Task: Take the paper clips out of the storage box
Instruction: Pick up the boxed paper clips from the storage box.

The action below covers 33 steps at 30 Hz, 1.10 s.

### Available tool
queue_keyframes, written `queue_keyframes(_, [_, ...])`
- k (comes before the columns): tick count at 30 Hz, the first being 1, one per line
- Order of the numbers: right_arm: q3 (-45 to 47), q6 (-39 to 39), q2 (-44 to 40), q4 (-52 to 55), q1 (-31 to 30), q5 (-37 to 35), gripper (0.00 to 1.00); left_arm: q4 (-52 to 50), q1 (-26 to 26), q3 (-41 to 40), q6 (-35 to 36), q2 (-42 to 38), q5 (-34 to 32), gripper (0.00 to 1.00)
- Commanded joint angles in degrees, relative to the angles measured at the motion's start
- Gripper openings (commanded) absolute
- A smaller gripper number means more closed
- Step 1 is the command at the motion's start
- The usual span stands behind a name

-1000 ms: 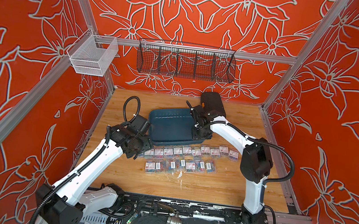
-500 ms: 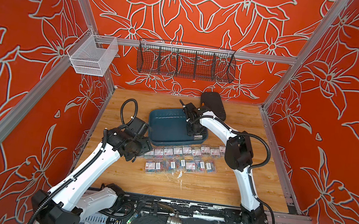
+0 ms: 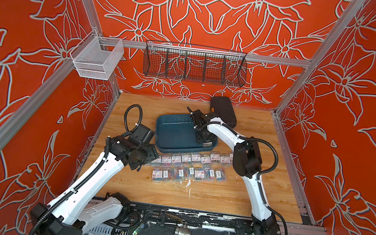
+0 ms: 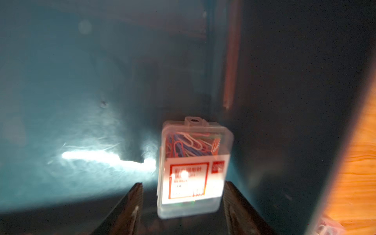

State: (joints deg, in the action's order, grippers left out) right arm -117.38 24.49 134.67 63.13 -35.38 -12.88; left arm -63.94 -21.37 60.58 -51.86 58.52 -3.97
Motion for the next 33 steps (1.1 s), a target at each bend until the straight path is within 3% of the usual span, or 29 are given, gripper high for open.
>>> queue_keyframes(1, [2.5,-0.3,-1.7,-3.2,1.0,1.2,0.66,-0.6,0.4,-0.1,-0.4,0.3,-0.7,0.79])
queue_keyframes(15, [3.8,-2.6,-0.3,-10.9,1.8,8.7,0.68,0.2,0.5,-0.1,-0.9,0.7,-0.3,0.79])
queue_keyframes(22, [3.4,-4.2,0.1,-10.7,1.9,8.5,0.7,0.9,0.5,0.1,-1.0,1.4,-0.3,0.79])
queue_keyframes(33, [0.7,-4.6,1.3,-8.8,1.9,8.2,0.54,1.9,0.7,1.6,0.3,3.7,0.0,0.79])
